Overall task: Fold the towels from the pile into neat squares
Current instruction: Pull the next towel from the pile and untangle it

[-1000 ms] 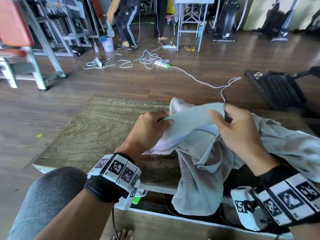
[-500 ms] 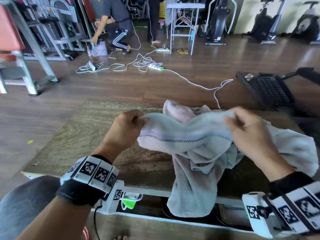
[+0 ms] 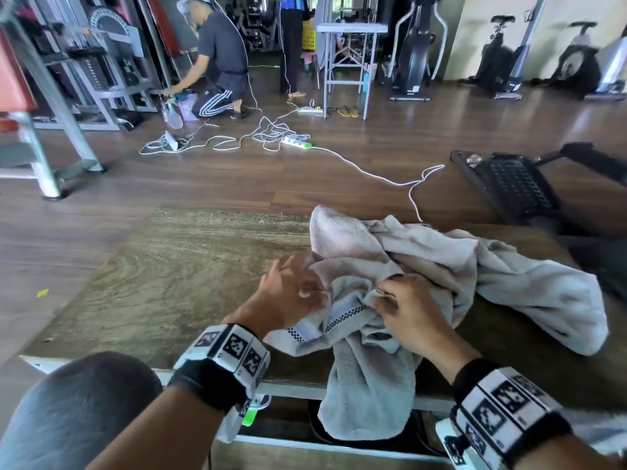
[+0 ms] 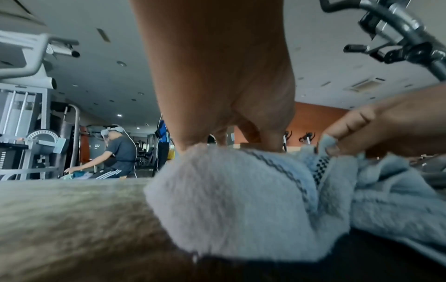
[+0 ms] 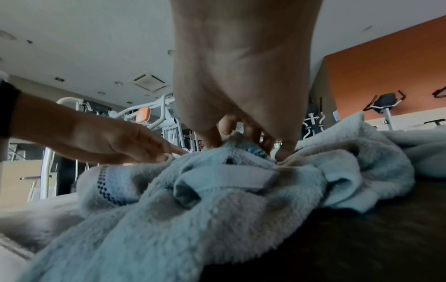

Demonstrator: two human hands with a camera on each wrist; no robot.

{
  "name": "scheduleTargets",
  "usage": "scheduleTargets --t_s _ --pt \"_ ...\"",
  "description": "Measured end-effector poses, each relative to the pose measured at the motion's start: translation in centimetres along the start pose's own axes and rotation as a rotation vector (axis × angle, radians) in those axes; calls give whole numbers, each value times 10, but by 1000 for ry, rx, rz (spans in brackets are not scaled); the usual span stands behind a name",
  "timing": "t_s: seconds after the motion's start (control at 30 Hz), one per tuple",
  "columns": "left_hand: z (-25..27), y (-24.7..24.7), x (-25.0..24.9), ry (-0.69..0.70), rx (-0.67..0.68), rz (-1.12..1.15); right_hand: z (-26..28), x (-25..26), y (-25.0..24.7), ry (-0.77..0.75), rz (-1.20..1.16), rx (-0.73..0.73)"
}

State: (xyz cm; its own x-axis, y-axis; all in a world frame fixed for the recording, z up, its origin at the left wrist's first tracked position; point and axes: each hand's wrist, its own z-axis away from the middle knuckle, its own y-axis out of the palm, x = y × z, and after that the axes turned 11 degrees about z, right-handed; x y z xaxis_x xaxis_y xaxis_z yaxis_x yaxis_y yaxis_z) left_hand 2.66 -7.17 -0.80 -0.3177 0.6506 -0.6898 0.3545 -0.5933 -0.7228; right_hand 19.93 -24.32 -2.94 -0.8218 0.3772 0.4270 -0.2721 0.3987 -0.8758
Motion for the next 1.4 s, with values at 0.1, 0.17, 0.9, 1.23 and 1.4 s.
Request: scheduleTargets --t_s 0.1,0.17,0.9,1.23,1.4 --pt "-5 14 -5 -107 18 -3 -1 16 -4 21 -83 56" --pt "-9 13 -15 -77 -13 59 -2 26 -14 2 -200 72" --pt "30 -3 -18 -63 97 91 6 41 -6 -63 41 247" --pt "41 -65 -28 123 -333 298 -20 72 -30 -91 -436 61" --pt "46 -44 0 -105 47 65 -19 77 0 -177 -178 622"
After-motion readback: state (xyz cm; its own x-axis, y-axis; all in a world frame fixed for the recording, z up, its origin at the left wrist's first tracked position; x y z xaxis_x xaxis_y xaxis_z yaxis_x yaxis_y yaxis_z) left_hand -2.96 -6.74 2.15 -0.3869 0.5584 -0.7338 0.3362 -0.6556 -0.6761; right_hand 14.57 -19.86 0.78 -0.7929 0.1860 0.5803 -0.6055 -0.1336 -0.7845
